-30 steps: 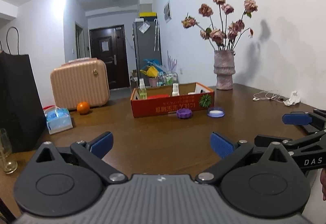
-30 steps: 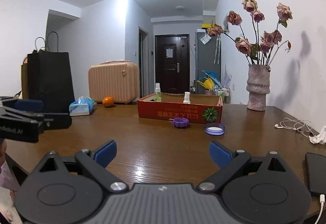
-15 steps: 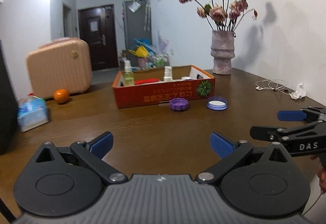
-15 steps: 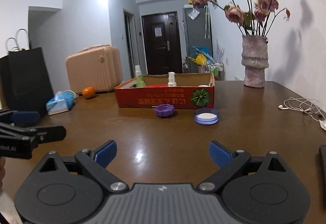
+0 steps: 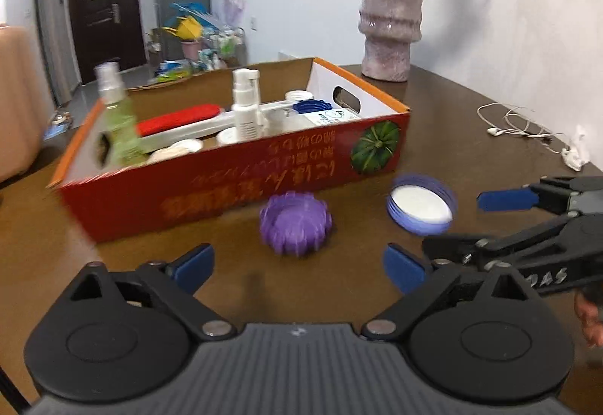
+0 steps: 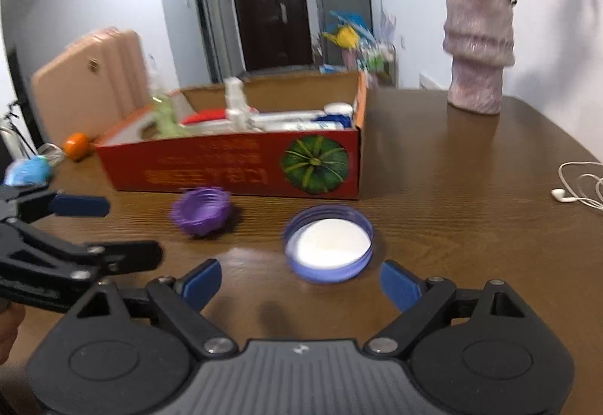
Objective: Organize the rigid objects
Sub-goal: 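Grasp the blue-rimmed white lid with the right gripper while the left gripper grasps the purple cap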
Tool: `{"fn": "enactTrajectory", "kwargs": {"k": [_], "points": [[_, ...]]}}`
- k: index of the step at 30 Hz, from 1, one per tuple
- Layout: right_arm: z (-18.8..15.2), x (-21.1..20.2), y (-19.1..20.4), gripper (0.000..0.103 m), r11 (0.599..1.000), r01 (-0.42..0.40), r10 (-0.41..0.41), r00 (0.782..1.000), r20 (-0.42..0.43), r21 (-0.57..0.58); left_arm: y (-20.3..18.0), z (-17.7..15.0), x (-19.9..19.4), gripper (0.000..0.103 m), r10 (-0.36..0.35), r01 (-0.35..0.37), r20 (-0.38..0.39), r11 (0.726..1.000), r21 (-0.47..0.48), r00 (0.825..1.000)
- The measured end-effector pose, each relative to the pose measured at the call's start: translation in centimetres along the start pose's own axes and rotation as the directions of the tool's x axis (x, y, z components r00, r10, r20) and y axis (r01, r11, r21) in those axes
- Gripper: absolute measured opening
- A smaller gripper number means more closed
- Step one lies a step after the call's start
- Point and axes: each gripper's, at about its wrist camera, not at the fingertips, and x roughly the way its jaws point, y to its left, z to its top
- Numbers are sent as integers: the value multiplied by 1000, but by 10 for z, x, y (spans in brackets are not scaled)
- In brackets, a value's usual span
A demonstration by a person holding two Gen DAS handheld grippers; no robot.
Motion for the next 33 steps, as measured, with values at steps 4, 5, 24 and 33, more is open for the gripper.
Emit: {"fn": "enactTrajectory", "kwargs": {"k": [4,5,24,33], "points": [[13,35,-10,73,999,38,-38,999,-25,19,5,18,40,77,-8,8,-29,1000,1,1000],[13,37,-12,69,999,32,-32,999,-21,20,5,19,46,67,-12,13,-27,1000,15,1000],[-11,-31,27,66,995,-97,100,988,114,-35,5,-43,-92,54,24,-17,106,997,-69,994],[-80,-120,99,66,960,-239,250,966,68,-144,-2,-117,-206,54,105,-68,145,969,-237,984]]}}
